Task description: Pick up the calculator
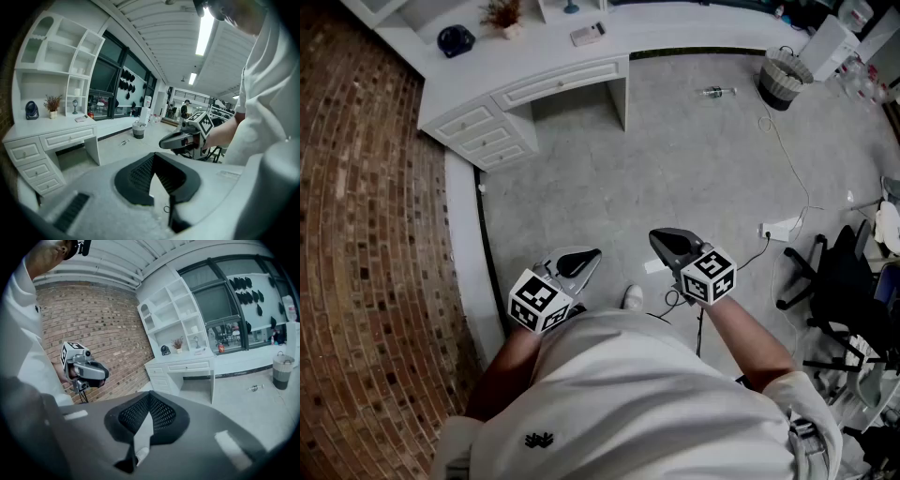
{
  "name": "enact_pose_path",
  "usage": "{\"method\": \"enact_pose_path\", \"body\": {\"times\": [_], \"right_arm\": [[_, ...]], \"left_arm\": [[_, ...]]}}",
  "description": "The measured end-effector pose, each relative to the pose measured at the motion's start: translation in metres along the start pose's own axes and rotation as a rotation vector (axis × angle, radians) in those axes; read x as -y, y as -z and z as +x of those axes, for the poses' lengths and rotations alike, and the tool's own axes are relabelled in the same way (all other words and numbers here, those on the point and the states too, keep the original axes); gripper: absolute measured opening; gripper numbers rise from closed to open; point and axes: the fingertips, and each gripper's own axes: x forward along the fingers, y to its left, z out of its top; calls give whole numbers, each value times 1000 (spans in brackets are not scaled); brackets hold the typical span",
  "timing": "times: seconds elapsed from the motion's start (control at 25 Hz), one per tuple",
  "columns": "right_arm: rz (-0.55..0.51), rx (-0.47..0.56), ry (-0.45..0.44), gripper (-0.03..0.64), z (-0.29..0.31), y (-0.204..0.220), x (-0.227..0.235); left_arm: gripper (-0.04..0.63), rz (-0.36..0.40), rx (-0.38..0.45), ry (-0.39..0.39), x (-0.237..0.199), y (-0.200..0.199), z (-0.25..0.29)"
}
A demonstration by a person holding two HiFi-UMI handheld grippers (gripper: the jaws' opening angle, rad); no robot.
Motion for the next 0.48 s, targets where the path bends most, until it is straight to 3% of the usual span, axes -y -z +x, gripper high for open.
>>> {"method": "enact_pose_path", "body": {"times": [0.24, 0.48], "right_arm": [[-18, -23, -10, 8, 47, -14, -36], [-14, -11, 48, 11, 96, -39, -51]], "left_arm": [[6, -20, 21, -4, -30, 13, -50], [6, -74, 86, -17, -71, 20, -100]]}}
